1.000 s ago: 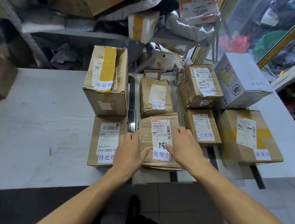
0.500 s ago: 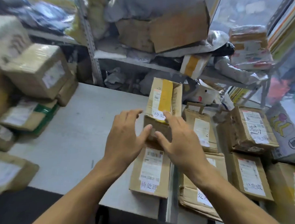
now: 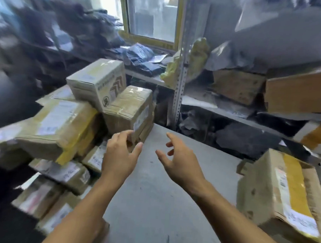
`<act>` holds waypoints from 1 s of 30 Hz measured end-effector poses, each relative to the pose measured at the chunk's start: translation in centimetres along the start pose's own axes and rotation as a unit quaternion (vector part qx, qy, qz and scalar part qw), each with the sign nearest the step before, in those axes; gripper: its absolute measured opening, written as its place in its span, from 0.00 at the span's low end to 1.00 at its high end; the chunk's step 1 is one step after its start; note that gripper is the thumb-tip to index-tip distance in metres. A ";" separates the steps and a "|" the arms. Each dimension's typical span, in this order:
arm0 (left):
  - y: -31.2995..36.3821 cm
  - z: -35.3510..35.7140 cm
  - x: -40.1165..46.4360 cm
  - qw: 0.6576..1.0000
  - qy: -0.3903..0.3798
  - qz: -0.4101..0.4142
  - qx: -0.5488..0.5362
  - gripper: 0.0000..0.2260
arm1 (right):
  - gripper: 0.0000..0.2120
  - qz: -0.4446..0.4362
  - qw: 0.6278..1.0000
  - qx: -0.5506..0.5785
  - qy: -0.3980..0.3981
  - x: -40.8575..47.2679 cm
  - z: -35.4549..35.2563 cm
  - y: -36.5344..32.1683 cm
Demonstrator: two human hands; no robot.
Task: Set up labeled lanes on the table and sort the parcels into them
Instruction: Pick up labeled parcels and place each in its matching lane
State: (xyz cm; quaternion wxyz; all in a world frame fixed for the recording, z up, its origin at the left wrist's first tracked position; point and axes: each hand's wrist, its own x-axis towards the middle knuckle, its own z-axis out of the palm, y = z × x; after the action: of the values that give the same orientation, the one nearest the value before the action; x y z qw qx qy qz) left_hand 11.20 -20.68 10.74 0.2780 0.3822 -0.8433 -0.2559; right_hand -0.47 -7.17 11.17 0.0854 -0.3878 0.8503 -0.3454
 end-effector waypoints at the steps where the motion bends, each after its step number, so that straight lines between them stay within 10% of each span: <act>1: -1.3 -0.2 1.7 1.000 0.005 -0.013 -0.003 0.20 | 0.34 0.009 1.000 0.021 -0.010 1.8 1.2 -0.7; 11: -9.3 1.0 12.8 0.985 -0.004 -0.128 -0.114 0.29 | 0.36 0.210 0.945 0.244 -0.057 16.4 11.1 -4.2; 30: -10.1 3.5 12.5 0.969 0.045 -0.133 -0.201 0.29 | 0.17 0.200 0.899 0.389 -0.019 17.5 14.5 -4.4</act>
State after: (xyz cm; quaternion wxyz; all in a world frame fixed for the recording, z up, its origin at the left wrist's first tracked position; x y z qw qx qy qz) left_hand 6.99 -35.55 5.17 0.3501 0.4388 -0.7026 -0.4372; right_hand -3.83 -29.30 5.36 0.3134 -0.1516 0.7058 -0.6170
